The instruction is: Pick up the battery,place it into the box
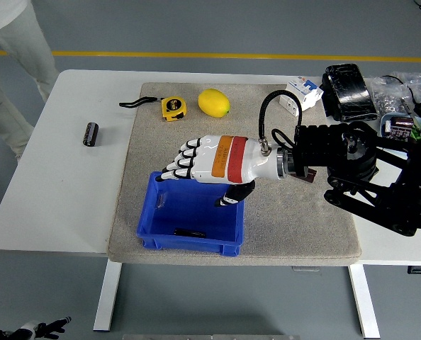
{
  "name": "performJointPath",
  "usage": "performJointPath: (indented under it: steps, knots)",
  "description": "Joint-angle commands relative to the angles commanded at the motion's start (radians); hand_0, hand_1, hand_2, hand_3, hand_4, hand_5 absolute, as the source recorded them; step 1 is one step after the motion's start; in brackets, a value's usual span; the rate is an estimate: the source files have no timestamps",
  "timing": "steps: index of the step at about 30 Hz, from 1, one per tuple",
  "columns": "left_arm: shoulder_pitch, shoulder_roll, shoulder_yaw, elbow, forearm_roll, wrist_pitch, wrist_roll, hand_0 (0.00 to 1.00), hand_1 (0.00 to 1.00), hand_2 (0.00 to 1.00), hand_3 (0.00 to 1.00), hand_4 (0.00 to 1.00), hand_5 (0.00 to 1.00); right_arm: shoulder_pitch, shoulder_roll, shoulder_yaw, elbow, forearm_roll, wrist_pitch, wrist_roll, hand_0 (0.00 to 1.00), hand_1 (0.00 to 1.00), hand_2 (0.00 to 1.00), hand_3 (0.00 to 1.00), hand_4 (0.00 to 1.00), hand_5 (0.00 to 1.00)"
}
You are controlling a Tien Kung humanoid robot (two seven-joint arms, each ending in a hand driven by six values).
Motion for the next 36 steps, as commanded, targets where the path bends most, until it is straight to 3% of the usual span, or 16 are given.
performJointPath:
  steps: [3,4,5,9,10,11,14,19,27,28,33,34,36]
  knots:
    - [0.001,0.000,-0.001,0.000,0.000,0.001,-0.001,0.744,0.739,0.793,0.648,0.730,0.647,-0.006,-0.023,0.044,-0.017,0.032,0.017,-0.005,0.867,0.862,0.952,0.998,0.928,0.104]
    - [0.001,0.000,-0.003,0.001,0.002,0.001,-0.001,0.744,0.739,0.792,0.648,0.727,0.647,-0.009,-0.034,0.060,-0.025,0.045,0.024,-0.007,0.784,0.782,0.859,0.996,0.931,0.118]
    - [0.002,0.000,-0.003,0.001,0.003,0.001,-0.001,0.744,0.739,0.792,0.648,0.727,0.647,-0.011,-0.045,0.075,-0.034,0.064,0.036,-0.010,0.784,0.782,0.859,0.996,0.931,0.118]
    - [0.005,0.000,-0.003,0.001,0.003,0.001,-0.001,0.744,0.739,0.792,0.648,0.727,0.647,-0.028,-0.079,0.109,-0.074,0.120,0.112,-0.026,0.784,0.782,0.859,0.996,0.931,0.118]
    - [0.005,0.000,-0.003,0.001,0.005,0.000,0.000,0.744,0.739,0.793,0.647,0.725,0.647,-0.032,-0.086,0.111,-0.087,0.114,0.134,-0.025,0.661,0.714,0.784,0.979,0.987,0.152]
    - [0.005,0.000,-0.002,0.001,0.005,0.000,0.001,0.744,0.739,0.793,0.647,0.725,0.647,-0.034,-0.091,0.108,-0.097,0.110,0.146,-0.021,0.661,0.714,0.784,0.979,0.987,0.152]
    - [0.007,0.000,-0.005,0.000,0.010,-0.001,0.003,0.744,0.739,0.793,0.647,0.725,0.647,-0.036,-0.100,0.078,-0.130,0.077,0.145,0.000,0.661,0.714,0.784,0.979,0.987,0.152]
    - [0.008,0.000,-0.005,0.000,0.011,0.000,0.003,0.744,0.740,0.793,0.646,0.723,0.644,-0.060,-0.094,0.039,-0.200,-0.007,0.086,0.035,0.698,0.714,0.780,0.944,0.976,0.156]
    - [0.008,-0.003,-0.008,-0.001,0.020,-0.001,0.003,0.745,0.740,0.793,0.646,0.722,0.641,-0.095,-0.072,0.057,-0.343,-0.021,-0.034,0.074,0.689,0.690,0.753,0.896,0.961,0.167]
    - [0.008,-0.003,-0.008,-0.001,0.021,-0.001,0.002,0.745,0.741,0.793,0.646,0.721,0.642,-0.094,-0.072,0.054,-0.354,-0.030,-0.050,0.083,0.630,0.648,0.714,0.839,0.925,0.133]
    - [0.005,-0.001,-0.006,0.000,0.021,-0.002,0.001,0.745,0.741,0.793,0.646,0.721,0.642,-0.065,-0.087,-0.032,-0.394,-0.108,-0.146,0.108,0.630,0.648,0.714,0.839,0.925,0.133]
    - [0.004,-0.001,-0.005,0.000,0.019,-0.002,0.000,0.745,0.741,0.793,0.646,0.722,0.643,-0.058,-0.091,-0.058,-0.398,-0.124,-0.168,0.110,0.658,0.648,0.707,0.816,0.842,0.052]
    - [0.002,-0.001,-0.004,0.001,0.017,-0.002,-0.001,0.745,0.741,0.793,0.646,0.722,0.643,-0.045,-0.097,-0.114,-0.403,-0.157,-0.209,0.113,0.658,0.648,0.707,0.816,0.842,0.052]
